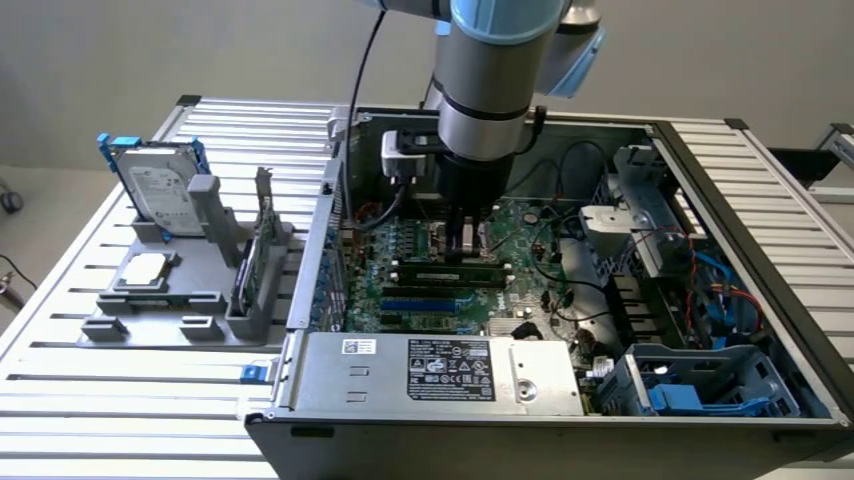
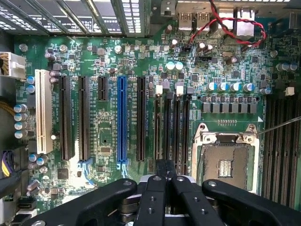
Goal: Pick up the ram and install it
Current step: 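Press down the ram until it locks into place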
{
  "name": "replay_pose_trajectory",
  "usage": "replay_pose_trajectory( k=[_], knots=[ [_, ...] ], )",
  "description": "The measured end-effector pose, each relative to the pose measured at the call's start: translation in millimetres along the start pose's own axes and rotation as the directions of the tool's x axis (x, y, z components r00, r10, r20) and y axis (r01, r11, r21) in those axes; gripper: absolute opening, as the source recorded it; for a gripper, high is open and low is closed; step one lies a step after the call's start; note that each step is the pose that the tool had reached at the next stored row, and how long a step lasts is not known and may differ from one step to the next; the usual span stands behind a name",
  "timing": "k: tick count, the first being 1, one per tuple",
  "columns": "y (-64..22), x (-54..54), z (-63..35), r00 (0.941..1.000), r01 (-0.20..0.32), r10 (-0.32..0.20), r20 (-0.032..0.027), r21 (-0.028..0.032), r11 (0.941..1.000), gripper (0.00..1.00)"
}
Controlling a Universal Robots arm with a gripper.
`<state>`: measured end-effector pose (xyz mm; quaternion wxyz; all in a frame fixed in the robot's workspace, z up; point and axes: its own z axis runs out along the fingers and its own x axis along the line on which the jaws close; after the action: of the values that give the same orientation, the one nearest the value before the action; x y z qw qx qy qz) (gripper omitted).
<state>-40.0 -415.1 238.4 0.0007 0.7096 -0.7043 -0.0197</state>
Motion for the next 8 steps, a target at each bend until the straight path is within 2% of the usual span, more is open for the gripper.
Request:
replay_pose_trajectory(
  k=[8],
  knots=[
    [-1.0, 0.0, 2.9, 1.0000, 0.000, 0.000, -0.0001, -0.0001, 1.0000, 0.11]
  ],
)
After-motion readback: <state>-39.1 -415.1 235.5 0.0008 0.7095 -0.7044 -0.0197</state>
